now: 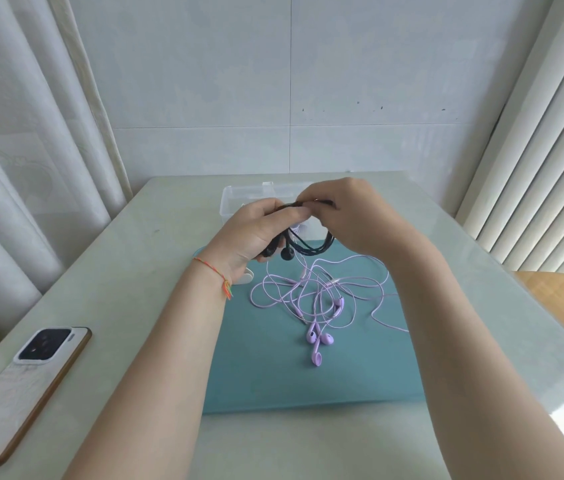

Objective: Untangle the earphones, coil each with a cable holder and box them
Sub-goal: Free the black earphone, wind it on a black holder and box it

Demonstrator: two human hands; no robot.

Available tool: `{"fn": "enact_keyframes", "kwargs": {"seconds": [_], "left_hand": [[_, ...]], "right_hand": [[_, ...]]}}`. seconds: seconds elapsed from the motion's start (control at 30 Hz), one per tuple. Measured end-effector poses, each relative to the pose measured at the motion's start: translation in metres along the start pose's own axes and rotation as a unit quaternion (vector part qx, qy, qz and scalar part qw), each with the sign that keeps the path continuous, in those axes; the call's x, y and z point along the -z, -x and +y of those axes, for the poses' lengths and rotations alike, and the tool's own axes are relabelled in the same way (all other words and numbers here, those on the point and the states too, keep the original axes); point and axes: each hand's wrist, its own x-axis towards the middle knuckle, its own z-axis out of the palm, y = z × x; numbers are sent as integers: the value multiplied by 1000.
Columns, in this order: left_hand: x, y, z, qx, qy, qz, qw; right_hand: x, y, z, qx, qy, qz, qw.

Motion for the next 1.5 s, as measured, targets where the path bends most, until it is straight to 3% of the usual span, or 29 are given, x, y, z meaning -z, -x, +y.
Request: {"fn": "enact_keyframes", "kwargs": {"seconds": [0.23, 0.4, 0.63, 0.83, 1.07, 1.2, 1.33, 1.5], "left_hand": [[4, -2, -2, -16, 177, -40, 983], [0, -4, -2, -38, 246, 11, 968], [6, -6, -8, -45, 108, 93, 989], [2, -8, -8, -20, 195, 103, 975], [5, -7, -5, 52, 233, 54, 970], [5, -5, -6, 16, 172, 14, 985], [3, -8, -14, 26, 118, 57, 991], [10, -11, -15, 13, 166, 130, 977]], "right_hand": [[-4, -2, 0, -22, -77, -4, 997], [-14, -5, -2, -47, -108, 22, 993], [-21, -7, 1, -54, -82, 24, 995], [-25, -6, 0, -45, -42, 23, 998], [-31, -9, 8, -56, 31, 20, 998], [-33, -9, 10, -47, 31, 10, 998], [-36, -8, 10, -47, 13, 2, 999], [-23, -6, 14, -67, -61, -5, 996]]}}
